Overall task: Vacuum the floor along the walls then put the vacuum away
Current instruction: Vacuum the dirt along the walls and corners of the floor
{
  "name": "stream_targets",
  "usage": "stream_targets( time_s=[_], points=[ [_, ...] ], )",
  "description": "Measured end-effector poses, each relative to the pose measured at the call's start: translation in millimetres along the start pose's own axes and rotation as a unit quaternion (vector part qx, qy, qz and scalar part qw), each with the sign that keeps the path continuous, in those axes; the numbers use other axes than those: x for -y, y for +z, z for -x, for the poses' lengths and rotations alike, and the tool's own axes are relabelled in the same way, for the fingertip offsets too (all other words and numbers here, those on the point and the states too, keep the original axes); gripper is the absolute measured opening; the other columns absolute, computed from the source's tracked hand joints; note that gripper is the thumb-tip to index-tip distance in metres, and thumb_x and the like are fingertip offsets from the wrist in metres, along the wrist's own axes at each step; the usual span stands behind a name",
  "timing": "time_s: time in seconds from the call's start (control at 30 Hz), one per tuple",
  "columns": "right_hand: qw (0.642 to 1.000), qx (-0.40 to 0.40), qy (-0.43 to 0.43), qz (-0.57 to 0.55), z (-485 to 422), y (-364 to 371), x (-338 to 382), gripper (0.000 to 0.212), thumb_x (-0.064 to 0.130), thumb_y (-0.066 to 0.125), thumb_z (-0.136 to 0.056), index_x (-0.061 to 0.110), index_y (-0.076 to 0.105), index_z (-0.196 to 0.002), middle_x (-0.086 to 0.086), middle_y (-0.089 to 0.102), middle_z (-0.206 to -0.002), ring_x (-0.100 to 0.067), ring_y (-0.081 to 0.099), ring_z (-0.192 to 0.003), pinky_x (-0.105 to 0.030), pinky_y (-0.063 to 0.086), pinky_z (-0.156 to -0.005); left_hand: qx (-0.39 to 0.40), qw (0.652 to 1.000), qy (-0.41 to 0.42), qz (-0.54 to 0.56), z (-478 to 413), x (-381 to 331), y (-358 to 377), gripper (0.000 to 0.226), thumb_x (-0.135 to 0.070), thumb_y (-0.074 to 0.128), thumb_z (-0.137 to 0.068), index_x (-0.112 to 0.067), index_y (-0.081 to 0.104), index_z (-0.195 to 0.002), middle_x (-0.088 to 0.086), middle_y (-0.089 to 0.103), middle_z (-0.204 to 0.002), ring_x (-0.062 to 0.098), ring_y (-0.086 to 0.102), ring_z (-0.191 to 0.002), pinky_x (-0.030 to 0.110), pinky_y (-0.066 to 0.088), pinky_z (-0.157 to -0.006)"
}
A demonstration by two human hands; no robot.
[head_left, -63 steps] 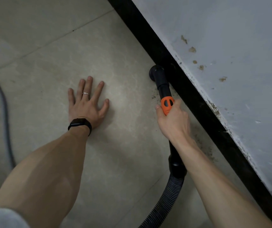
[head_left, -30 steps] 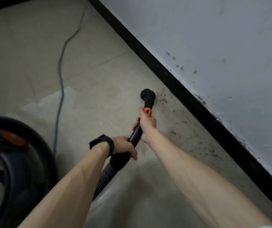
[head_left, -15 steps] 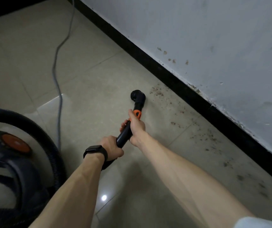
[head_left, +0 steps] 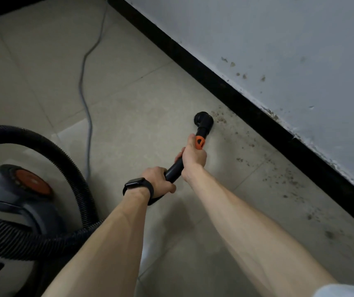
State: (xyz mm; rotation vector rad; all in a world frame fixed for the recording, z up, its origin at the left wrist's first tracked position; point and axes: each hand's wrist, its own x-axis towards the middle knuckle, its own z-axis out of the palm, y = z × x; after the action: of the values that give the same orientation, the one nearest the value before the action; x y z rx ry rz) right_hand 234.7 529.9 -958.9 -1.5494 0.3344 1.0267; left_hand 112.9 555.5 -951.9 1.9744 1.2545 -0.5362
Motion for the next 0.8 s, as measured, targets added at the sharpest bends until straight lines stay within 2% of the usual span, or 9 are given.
stream_targets(
  time_s=[0.1, 0.23, 0.33, 0.47, 0.63, 0.7, 0.8],
  points=[
    [1.000, -0.003, -0.005, -0.010, -8, -3, 9, 0.046, 0.053, 0.065, -0.097, 0.012, 0.056, -0.078, 0.007, 0.052, -0.043, -0.013, 0.048, -0.035, -0.026, 0.047, -0.045, -0.046, 0.999, 0.021, 0.004, -4, -2, 7, 0.026, -0.046, 0.066, -0.059, -0.031, 0.050, -0.073, -0.004, 0.058, -0.069, 0.013, 0.055, -0.059, 0.025, 0.033, -0.046],
    [1.000, -0.004, -0.007, -0.016, -16, -4, 20, 0.045, 0.052, 0.064, -0.098, 0.011, 0.056, -0.080, 0.007, 0.052, -0.044, -0.012, 0.047, -0.035, -0.026, 0.046, -0.045, -0.071, 0.996, 0.049, 0.016, -11, -8, 10, 0.020, -0.041, 0.063, -0.065, -0.032, 0.047, -0.074, -0.005, 0.057, -0.070, 0.014, 0.056, -0.059, 0.025, 0.034, -0.047],
    [1.000, -0.011, -0.011, -0.020, -22, -3, 26, 0.045, 0.051, 0.063, -0.099, 0.010, 0.055, -0.080, 0.007, 0.052, -0.044, -0.011, 0.047, -0.035, -0.024, 0.045, -0.043, -0.108, 0.991, 0.074, -0.003, -17, -10, 12, 0.019, -0.042, 0.061, -0.075, -0.032, 0.046, -0.082, -0.008, 0.055, -0.075, 0.014, 0.054, -0.063, 0.028, 0.037, -0.051],
    [0.999, -0.026, -0.022, -0.012, -29, -1, 34, 0.049, 0.053, 0.061, -0.100, 0.012, 0.054, -0.075, 0.006, 0.051, -0.044, -0.012, 0.047, -0.036, -0.024, 0.045, -0.043, -0.137, 0.986, 0.091, -0.026, -22, -18, 13, 0.021, -0.039, 0.058, -0.083, -0.027, 0.048, -0.097, -0.005, 0.054, -0.084, 0.021, 0.057, -0.074, 0.032, 0.045, -0.061],
    [0.998, -0.045, -0.036, -0.009, -40, -2, 38, 0.051, 0.052, 0.060, -0.100, 0.012, 0.051, -0.071, 0.006, 0.050, -0.044, -0.013, 0.047, -0.035, -0.024, 0.045, -0.042, -0.158, 0.982, 0.094, -0.034, -32, -25, 16, 0.019, -0.036, 0.055, -0.085, -0.026, 0.045, -0.097, -0.002, 0.056, -0.088, 0.023, 0.056, -0.075, 0.033, 0.044, -0.062],
    [0.997, -0.058, -0.042, -0.006, -46, -3, 39, 0.050, 0.053, 0.060, -0.099, 0.012, 0.051, -0.072, 0.005, 0.050, -0.045, -0.014, 0.048, -0.035, -0.024, 0.045, -0.043, -0.174, 0.978, 0.100, -0.045, -36, -30, 22, 0.021, -0.037, 0.054, -0.088, -0.023, 0.046, -0.101, -0.001, 0.057, -0.093, 0.026, 0.057, -0.080, 0.033, 0.043, -0.064],
    [0.996, -0.072, -0.048, 0.008, -55, -5, 41, 0.050, 0.057, 0.059, -0.099, 0.012, 0.054, -0.078, 0.006, 0.052, -0.043, -0.013, 0.050, -0.035, -0.024, 0.046, -0.044, -0.183, 0.977, 0.102, -0.044, -44, -37, 30, 0.022, -0.034, 0.054, -0.085, -0.024, 0.040, -0.098, -0.003, 0.049, -0.089, 0.026, 0.053, -0.080, 0.035, 0.039, -0.067]
  ],
)
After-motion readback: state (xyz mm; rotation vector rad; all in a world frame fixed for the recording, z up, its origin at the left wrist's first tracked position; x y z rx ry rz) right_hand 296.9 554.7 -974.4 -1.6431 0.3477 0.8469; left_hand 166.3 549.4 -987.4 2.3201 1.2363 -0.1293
